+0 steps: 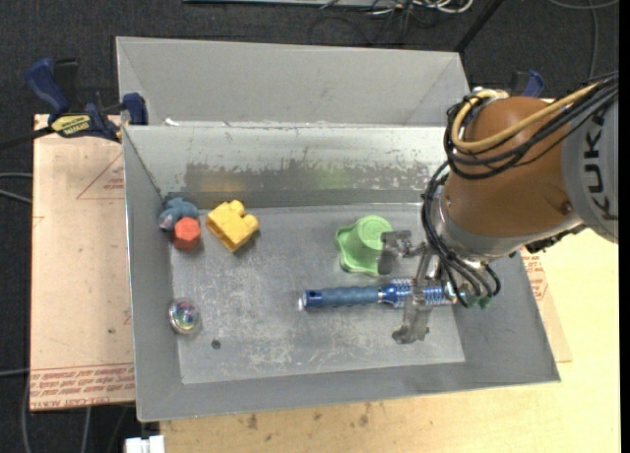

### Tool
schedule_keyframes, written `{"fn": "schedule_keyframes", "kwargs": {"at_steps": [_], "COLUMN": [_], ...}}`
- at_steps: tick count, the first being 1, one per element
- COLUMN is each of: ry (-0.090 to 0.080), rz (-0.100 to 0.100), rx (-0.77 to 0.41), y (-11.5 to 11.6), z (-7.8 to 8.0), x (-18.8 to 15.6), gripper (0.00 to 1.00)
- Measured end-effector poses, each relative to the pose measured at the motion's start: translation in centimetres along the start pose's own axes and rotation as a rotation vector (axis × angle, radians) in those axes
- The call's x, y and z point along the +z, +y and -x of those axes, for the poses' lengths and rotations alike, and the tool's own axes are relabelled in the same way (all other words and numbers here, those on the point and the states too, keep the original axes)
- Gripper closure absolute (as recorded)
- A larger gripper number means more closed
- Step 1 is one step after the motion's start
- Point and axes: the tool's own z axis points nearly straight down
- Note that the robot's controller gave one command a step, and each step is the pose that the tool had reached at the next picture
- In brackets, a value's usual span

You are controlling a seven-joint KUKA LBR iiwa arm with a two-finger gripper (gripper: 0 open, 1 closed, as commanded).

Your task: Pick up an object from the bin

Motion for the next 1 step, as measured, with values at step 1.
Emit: {"fn": "schedule_keyframes", "kwargs": {"at_steps": [1], "ry": [-0.005], "rz": [0.0], "rx": [-0.086], "y": [-1.9], "z": [6.75], "x": [11.67], "gripper": [0.0]}}
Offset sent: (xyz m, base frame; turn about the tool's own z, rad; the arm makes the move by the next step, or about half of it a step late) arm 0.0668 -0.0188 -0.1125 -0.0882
